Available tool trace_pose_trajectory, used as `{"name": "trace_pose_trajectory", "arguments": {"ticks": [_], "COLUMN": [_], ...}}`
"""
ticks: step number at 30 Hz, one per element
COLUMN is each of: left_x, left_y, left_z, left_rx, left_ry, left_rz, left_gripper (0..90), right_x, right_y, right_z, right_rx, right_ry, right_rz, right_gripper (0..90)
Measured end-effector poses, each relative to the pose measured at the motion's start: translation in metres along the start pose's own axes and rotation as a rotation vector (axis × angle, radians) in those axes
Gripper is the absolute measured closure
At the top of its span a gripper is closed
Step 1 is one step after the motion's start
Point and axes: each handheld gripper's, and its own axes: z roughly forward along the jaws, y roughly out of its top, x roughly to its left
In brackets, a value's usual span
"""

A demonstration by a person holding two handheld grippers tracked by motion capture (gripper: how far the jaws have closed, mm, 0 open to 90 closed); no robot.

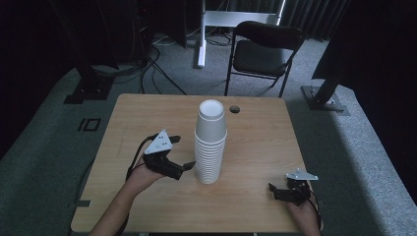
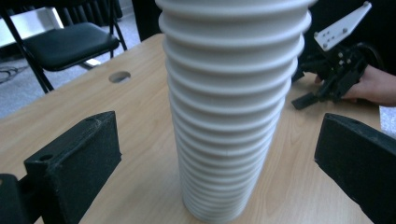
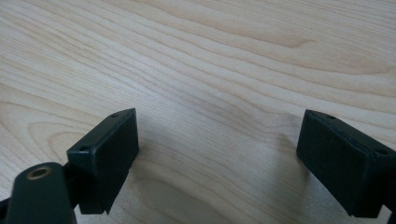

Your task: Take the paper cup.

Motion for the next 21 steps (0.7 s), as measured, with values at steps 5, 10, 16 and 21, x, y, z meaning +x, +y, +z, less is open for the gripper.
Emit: {"name": "trace_pose_trajectory", "arguments": {"ticks": [5,10,16,21], "left_x": [0.001,0.001,-0.001,-0.001], "left_y": [0.010,0.017,0.023,0.029], "left_z": [0.003,0.010,0.018,0.022], "left_rx": [-0.024,-0.036,-0.054,-0.084], "left_ry": [0.001,-0.017,-0.037,-0.044], "left_rz": [0.009,0.005,0.007,-0.005], "left_gripper": [0.3,0.3,0.3,0.3], "right_x": [0.000,0.000,0.000,0.000], "right_y": [0.000,0.000,0.000,0.000], "right_z": [0.000,0.000,0.000,0.000], "right_rx": [0.000,-0.001,0.000,0.000], "right_ry": [0.000,0.000,0.000,0.000], "right_rz": [0.000,0.000,0.000,0.000], "right_gripper": [12.2,12.2,12.2,12.1]}}
